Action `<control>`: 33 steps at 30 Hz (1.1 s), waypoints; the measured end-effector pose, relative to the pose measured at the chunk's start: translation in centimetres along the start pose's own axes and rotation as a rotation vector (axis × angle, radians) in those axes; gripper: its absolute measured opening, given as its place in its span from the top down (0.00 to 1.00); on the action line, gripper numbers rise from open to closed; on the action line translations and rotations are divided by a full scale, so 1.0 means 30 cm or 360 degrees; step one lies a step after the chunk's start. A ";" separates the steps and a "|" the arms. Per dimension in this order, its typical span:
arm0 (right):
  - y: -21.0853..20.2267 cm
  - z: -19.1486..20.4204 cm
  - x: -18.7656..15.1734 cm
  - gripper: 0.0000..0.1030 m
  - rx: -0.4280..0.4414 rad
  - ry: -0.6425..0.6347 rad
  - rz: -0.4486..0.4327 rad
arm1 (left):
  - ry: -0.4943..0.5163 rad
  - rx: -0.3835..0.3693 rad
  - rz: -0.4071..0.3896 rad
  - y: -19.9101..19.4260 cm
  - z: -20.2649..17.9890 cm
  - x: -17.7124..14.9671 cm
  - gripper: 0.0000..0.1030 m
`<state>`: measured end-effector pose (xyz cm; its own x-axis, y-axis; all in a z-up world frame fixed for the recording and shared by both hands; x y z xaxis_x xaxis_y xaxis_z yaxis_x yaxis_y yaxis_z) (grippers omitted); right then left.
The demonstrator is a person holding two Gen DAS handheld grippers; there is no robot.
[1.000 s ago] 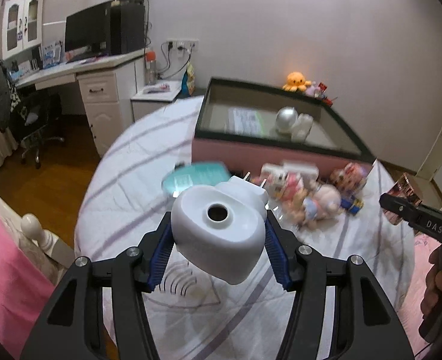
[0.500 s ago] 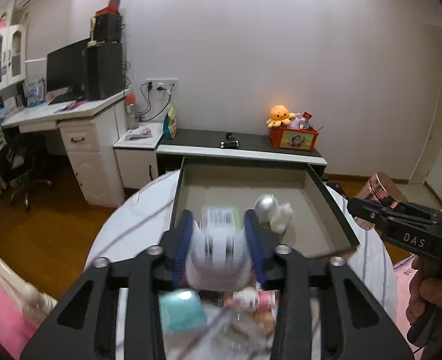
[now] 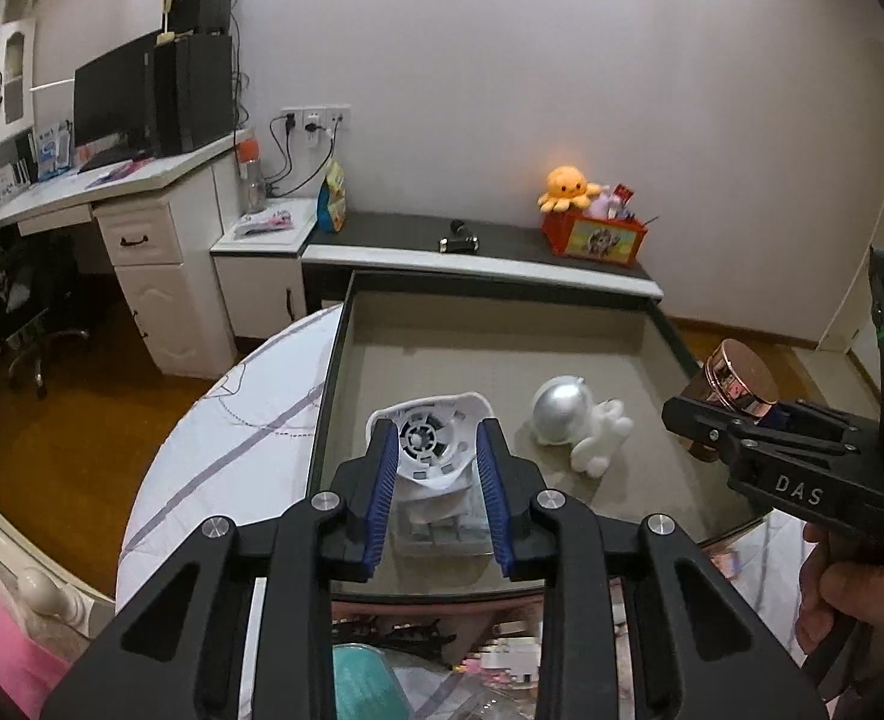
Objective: Organize rigid objects
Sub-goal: 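Place the canister and humidifier into the pink box and open both grippers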
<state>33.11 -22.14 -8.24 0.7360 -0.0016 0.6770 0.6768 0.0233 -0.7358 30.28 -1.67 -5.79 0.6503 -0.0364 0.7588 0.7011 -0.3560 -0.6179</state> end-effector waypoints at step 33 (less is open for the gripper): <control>-0.293 -0.002 -0.103 0.00 -0.0158 0.0138 -0.0238 | 0.0041 0.0188 -0.0261 -0.289 -0.057 -0.048 0.00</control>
<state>24.90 -22.39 -3.86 0.6226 -0.0837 0.7780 0.7738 -0.0821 -0.6281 22.76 -0.12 -1.16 0.5180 -0.0114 0.8553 0.8274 -0.2470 -0.5044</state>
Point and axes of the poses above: each gripper's, at about its wrist camera, not at the fingertips, and y roughly the way its jaws point, z to its left, x to its top, the point moved 1 cm from there along y, roughly the way its jaws point, and after that the axes turned 10 degrees about -x, right-handed, at the moved point
